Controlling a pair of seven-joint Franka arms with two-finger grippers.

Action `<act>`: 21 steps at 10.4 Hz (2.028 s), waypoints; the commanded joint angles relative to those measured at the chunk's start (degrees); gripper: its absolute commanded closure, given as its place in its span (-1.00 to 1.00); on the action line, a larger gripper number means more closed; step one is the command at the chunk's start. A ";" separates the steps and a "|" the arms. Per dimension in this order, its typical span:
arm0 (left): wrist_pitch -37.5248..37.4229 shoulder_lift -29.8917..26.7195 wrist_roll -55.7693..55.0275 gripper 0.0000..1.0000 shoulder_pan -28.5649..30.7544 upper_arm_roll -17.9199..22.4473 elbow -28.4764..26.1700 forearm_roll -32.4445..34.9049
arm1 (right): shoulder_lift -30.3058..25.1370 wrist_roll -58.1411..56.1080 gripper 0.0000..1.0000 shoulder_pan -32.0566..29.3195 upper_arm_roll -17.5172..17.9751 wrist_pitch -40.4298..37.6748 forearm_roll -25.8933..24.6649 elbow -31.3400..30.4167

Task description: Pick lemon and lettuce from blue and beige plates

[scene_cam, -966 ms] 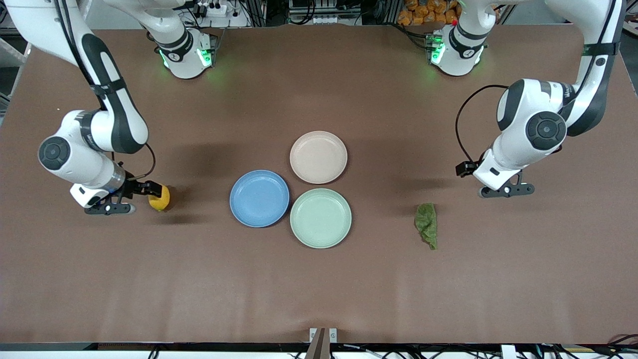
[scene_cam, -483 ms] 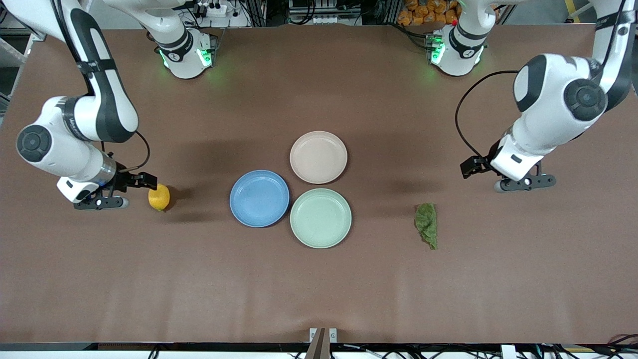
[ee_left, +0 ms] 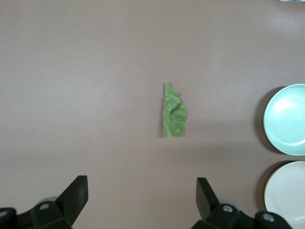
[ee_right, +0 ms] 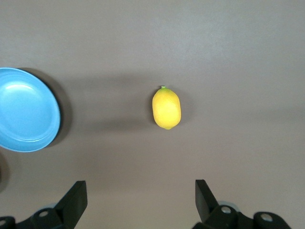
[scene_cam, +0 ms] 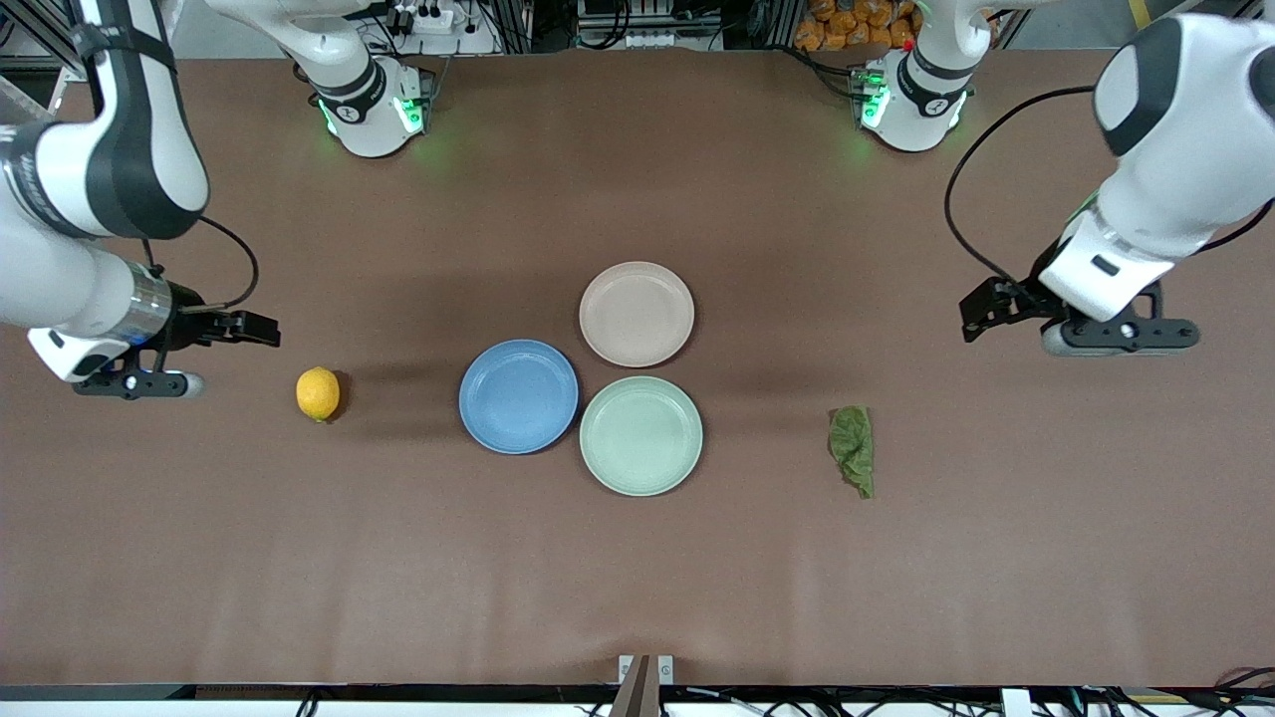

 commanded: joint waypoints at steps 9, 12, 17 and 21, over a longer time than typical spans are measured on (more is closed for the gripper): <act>-16.23 -2.47 5.41 -1.00 0.50 0.37 13.10 1.95 | -4.25 0.45 -1.00 2.29 -3.61 -9.94 -0.75 14.12; -16.23 -2.47 5.50 -1.00 0.41 0.37 13.10 1.95 | -6.28 0.71 -1.00 2.29 -3.80 -10.03 -0.84 14.73; -17.02 -2.03 5.50 -1.00 0.24 0.37 13.10 1.95 | -6.72 1.50 -1.00 2.29 -3.27 -13.00 -0.58 14.99; -18.17 -1.67 5.50 -1.00 -0.11 0.63 13.28 2.22 | -6.55 1.50 -1.00 2.29 -3.36 -17.94 -0.05 14.99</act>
